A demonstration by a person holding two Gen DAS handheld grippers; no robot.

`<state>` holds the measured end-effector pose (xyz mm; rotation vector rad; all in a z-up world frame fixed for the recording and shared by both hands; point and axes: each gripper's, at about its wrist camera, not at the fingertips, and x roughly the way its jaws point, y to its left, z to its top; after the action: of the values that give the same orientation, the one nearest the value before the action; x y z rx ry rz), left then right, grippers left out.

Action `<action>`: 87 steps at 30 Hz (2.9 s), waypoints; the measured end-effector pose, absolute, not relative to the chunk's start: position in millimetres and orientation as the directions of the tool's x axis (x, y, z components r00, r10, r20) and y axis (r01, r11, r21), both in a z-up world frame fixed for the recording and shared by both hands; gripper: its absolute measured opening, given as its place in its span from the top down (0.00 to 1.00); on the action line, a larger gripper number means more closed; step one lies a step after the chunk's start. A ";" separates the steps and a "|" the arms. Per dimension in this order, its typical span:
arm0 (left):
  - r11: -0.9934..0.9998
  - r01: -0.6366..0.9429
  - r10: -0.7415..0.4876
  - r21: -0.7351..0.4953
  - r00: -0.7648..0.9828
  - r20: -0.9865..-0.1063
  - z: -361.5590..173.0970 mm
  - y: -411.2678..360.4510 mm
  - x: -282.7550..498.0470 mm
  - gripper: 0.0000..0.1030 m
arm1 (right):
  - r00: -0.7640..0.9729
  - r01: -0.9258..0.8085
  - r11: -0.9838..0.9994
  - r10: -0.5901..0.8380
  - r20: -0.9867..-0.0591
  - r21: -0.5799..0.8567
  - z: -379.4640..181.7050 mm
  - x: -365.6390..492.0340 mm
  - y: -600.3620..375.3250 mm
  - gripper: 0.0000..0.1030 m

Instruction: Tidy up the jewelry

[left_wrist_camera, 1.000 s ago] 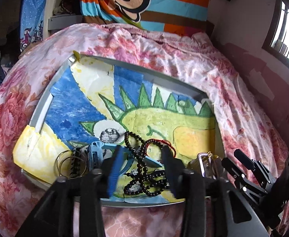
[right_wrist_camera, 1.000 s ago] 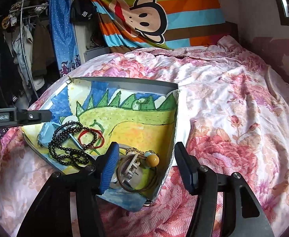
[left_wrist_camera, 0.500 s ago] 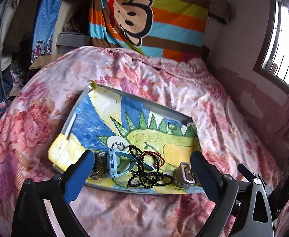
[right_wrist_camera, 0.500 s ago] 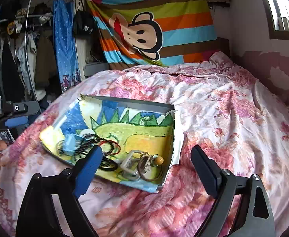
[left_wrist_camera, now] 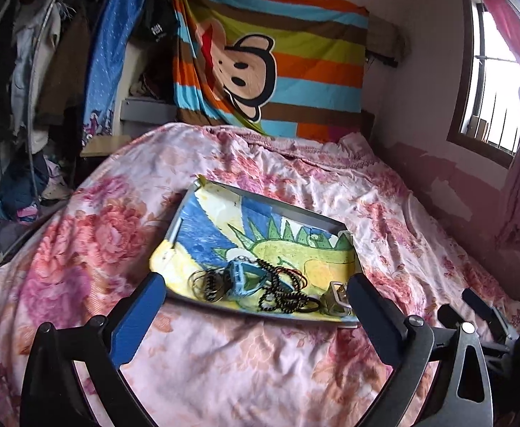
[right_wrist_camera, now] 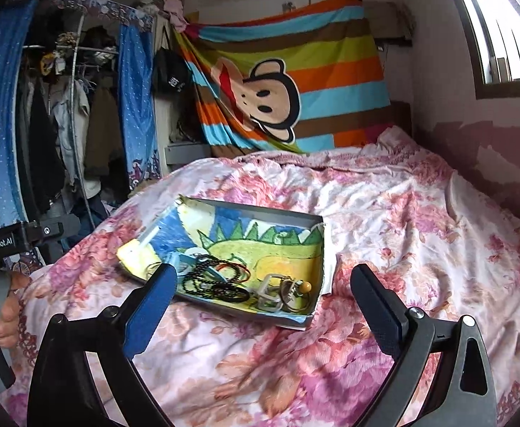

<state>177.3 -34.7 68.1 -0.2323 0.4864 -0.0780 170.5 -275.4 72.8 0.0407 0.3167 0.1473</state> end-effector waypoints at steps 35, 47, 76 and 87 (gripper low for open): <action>0.997 -0.065 0.042 -0.042 0.914 -0.403 21.8 -9.8 64.2 0.00 | 0.939 -0.090 0.994 0.103 -0.328 0.054 37.6 88.4 -243.5 0.07; 0.997 -0.064 0.040 -0.046 0.911 -0.411 17.1 -9.2 66.0 0.00 | 0.935 -0.093 0.995 0.103 -0.339 0.046 32.2 92.9 -242.9 0.07; 0.997 -0.064 0.038 -0.049 0.909 -0.415 15.6 -8.0 66.9 0.00 | 0.932 -0.097 0.994 0.106 -0.348 0.044 26.7 93.3 -240.7 0.07; 0.997 -0.064 0.038 -0.048 0.909 -0.415 14.3 -8.4 66.9 0.00 | 0.931 -0.097 0.994 0.106 -0.349 0.044 27.2 93.5 -240.5 0.07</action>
<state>66.9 -8.4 14.3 -0.0614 0.4271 0.0527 93.5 -240.5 27.2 0.0260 0.3583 0.1036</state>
